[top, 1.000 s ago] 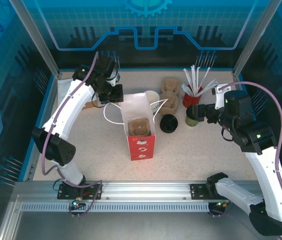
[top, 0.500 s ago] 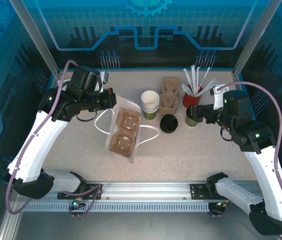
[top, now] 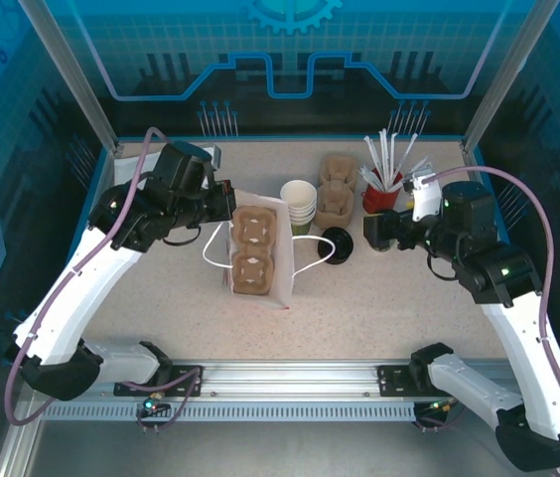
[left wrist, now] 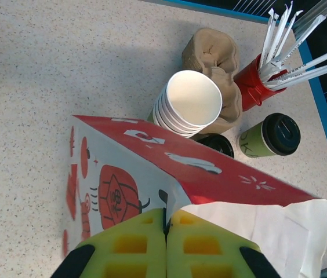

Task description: Pack the takeout coffee

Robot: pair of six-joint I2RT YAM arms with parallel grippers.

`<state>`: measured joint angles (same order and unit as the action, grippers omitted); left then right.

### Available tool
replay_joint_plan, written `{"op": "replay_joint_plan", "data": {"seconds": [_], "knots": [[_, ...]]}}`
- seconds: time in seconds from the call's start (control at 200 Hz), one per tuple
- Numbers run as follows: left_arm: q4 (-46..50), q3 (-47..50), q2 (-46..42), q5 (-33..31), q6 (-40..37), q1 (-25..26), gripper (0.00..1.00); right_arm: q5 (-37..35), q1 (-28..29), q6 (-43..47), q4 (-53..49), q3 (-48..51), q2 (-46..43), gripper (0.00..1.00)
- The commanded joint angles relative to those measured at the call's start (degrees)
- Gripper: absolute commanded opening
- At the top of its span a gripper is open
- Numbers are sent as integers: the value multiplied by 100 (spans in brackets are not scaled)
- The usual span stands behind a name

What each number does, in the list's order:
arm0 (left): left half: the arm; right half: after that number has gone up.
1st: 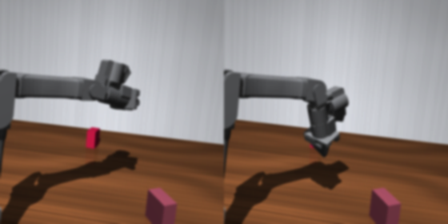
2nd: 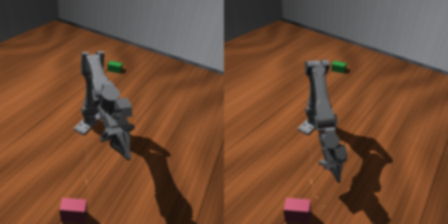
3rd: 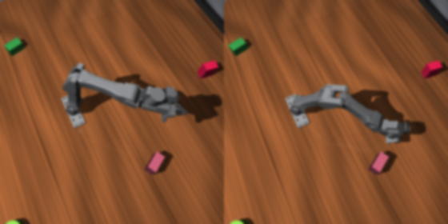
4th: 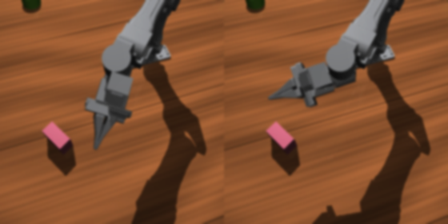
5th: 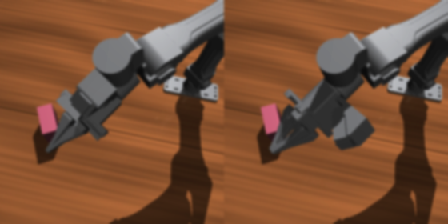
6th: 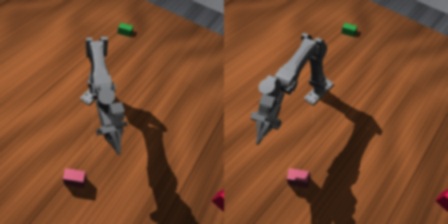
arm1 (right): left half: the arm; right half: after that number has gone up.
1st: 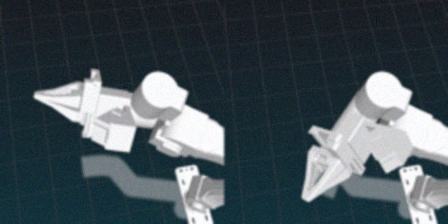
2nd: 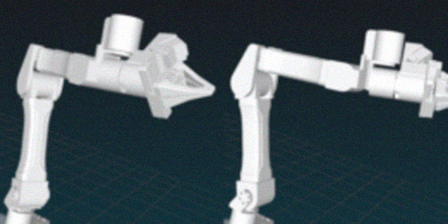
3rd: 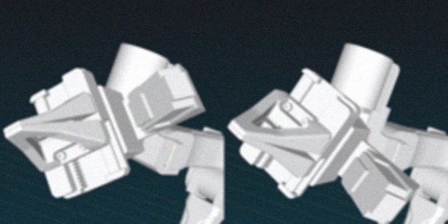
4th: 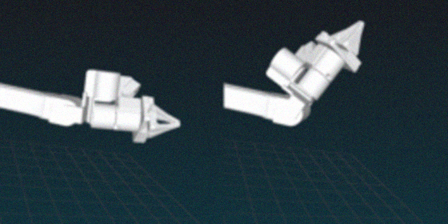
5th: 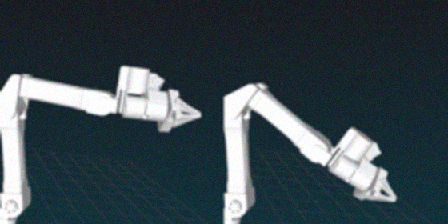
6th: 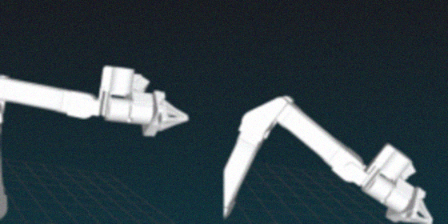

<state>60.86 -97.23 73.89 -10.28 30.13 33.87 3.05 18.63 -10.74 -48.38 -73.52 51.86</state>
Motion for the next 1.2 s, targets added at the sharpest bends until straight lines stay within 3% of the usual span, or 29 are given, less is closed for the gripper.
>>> {"op": "replay_joint_plan", "data": {"seconds": [0.0, 0.235, 0.38, 0.425, 0.485, 0.655, 0.815, 1.041, 1.196], "knots": [[-135, 11, -94, -211, 158, 73, 6, 218, -66, -55, 23, -162, 115, 100], [363, -91, 236, -401, 896, 68, 11, 101, -51, -209, -159, -245, 335, 100], [565, 103, 446, -225, 1154, -226, 16, 61, -21, -166, -283, -333, 450, 100], [549, 209, 458, -79, 1178, -364, 22, 26, -13, -140, -340, -369, 486, 100], [513, 296, 427, 67, 1051, -585, 36, -19, -3, -122, -382, -391, 517, 100], [822, -296, 458, 287, 45, -1255, 62, -6, 43, -106, -349, -394, 554, 100], [1677, -1409, 906, -14, -1011, -1451, 79, -42, 91, -45, -355, -364, 554, 100], [2308, -2162, 1812, 34, -2515, -1879, 85, 9, 158, 124, -321, -295, 485, 100], [2122, -2281, 2331, 223, -3502, -1970, 88, 103, 176, 254, -321, -269, 474, 100]]}}
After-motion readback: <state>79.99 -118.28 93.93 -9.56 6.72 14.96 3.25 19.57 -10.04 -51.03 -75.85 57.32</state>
